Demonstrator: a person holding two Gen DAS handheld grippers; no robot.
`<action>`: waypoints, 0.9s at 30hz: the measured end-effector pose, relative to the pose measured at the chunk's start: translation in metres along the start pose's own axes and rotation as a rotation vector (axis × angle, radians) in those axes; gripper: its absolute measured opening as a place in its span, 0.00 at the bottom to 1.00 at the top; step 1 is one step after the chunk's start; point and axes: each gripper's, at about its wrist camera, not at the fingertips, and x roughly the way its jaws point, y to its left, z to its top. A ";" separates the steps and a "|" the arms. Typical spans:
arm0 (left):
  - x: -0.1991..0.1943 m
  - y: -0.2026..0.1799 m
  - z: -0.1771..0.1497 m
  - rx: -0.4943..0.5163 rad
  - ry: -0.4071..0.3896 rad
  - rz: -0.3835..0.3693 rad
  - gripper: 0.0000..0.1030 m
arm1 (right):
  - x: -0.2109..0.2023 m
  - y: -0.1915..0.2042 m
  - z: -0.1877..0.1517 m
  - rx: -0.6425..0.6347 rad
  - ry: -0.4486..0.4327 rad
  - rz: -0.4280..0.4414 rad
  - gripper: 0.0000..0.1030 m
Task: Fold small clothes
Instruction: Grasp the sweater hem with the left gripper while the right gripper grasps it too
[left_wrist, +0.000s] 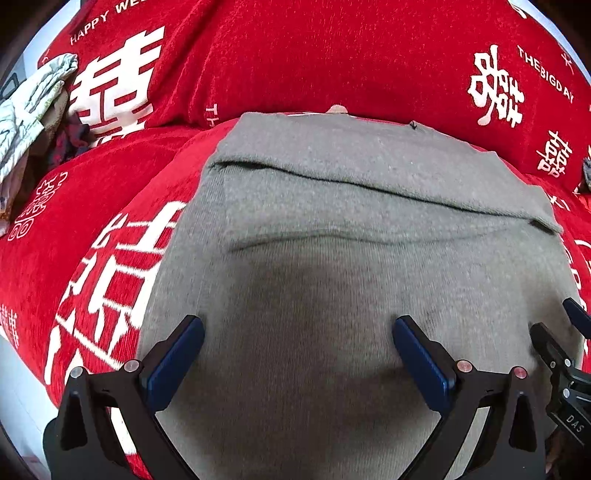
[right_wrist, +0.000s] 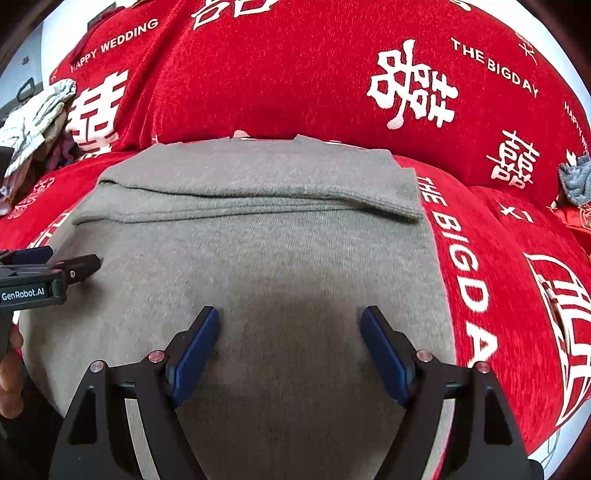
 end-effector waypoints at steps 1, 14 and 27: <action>-0.002 0.001 -0.003 0.000 0.001 -0.003 1.00 | -0.001 0.000 -0.002 -0.003 -0.001 0.001 0.79; -0.026 0.008 -0.052 0.022 0.047 -0.048 1.00 | -0.032 -0.002 -0.046 -0.068 0.027 0.017 0.80; -0.019 0.085 -0.093 -0.219 0.222 -0.107 0.99 | -0.048 -0.057 -0.086 0.163 0.204 0.003 0.81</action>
